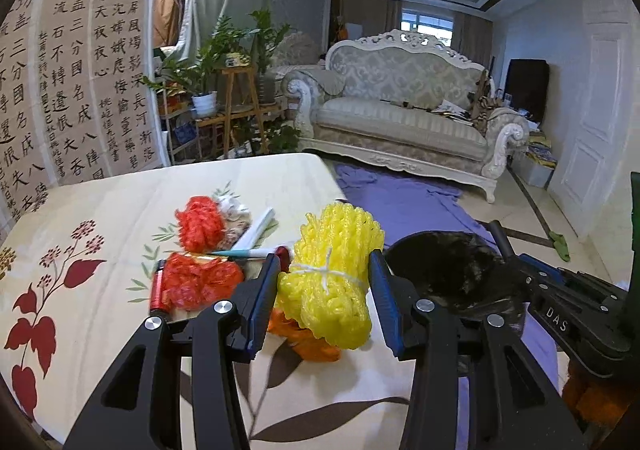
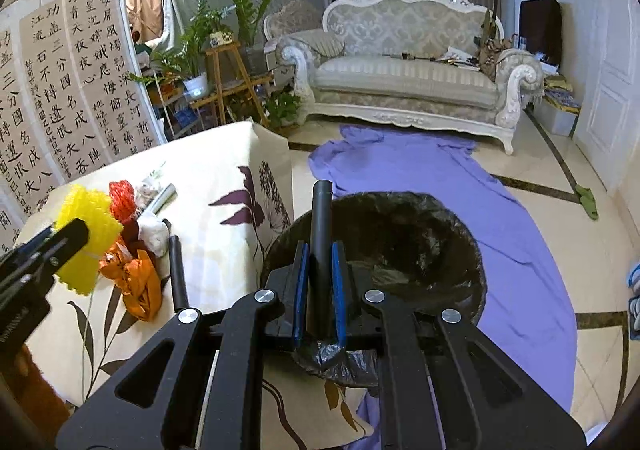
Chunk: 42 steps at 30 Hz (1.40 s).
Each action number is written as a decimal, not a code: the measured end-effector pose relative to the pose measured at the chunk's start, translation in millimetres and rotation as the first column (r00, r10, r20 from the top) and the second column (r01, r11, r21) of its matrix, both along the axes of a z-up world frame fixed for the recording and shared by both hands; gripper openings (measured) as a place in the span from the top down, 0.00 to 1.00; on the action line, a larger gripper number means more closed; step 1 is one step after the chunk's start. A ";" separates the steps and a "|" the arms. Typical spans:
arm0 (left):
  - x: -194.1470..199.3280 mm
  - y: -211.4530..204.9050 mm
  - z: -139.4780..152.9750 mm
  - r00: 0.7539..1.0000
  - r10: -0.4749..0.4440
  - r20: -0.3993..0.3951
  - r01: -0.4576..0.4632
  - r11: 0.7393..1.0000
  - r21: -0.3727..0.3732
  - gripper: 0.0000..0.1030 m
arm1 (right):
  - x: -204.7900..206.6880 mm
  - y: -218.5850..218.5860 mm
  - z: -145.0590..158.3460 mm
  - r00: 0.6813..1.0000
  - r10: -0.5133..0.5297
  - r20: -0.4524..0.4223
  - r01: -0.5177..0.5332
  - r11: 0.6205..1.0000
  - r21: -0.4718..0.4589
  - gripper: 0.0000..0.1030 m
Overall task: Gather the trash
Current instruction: 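Lift the yellow foam net with the left tool and carry it over the black bin, then open the left tool to drop the yellow net into the bin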
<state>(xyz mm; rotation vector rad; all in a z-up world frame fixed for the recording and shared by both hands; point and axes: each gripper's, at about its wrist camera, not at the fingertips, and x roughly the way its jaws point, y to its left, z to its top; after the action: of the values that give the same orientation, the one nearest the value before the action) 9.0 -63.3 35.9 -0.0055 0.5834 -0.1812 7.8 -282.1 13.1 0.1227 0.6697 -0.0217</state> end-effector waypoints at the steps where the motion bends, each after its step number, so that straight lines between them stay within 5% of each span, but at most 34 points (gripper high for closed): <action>1: 1.6 -5.4 0.6 1.000 -0.011 -0.001 0.011 1.000 -0.001 0.56 | -1.0 -2.0 1.8 1.000 -0.003 0.005 0.003 1.000 0.000 0.88; 24: 73.2 -109.0 -47.1 0.987 -0.113 -0.111 0.122 0.989 0.080 0.56 | 39.8 -60.3 -29.2 0.994 -0.102 -0.032 0.103 0.995 0.014 0.88; 27: 80.1 -112.5 -53.5 0.986 -0.104 -0.128 0.116 0.989 0.092 0.51 | 47.5 -65.6 -36.3 0.992 -0.119 -0.039 0.120 0.993 0.017 0.86; 29: 83.0 -112.2 -56.3 0.985 -0.096 -0.142 0.110 0.990 0.092 0.39 | 51.1 -69.0 -41.3 0.991 -0.126 -0.049 0.127 0.992 0.019 0.73; 42: 64.5 -89.0 -46.1 0.986 -0.065 -0.155 0.076 0.995 0.061 0.25 | 40.1 -65.5 -48.4 0.987 -0.148 -0.070 0.150 0.988 0.024 0.59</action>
<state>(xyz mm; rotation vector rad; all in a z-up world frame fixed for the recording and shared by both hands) 73.5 -152.3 -10.2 0.0664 0.7433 -0.2315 47.8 -347.6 -35.2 0.2005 0.7277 -0.1603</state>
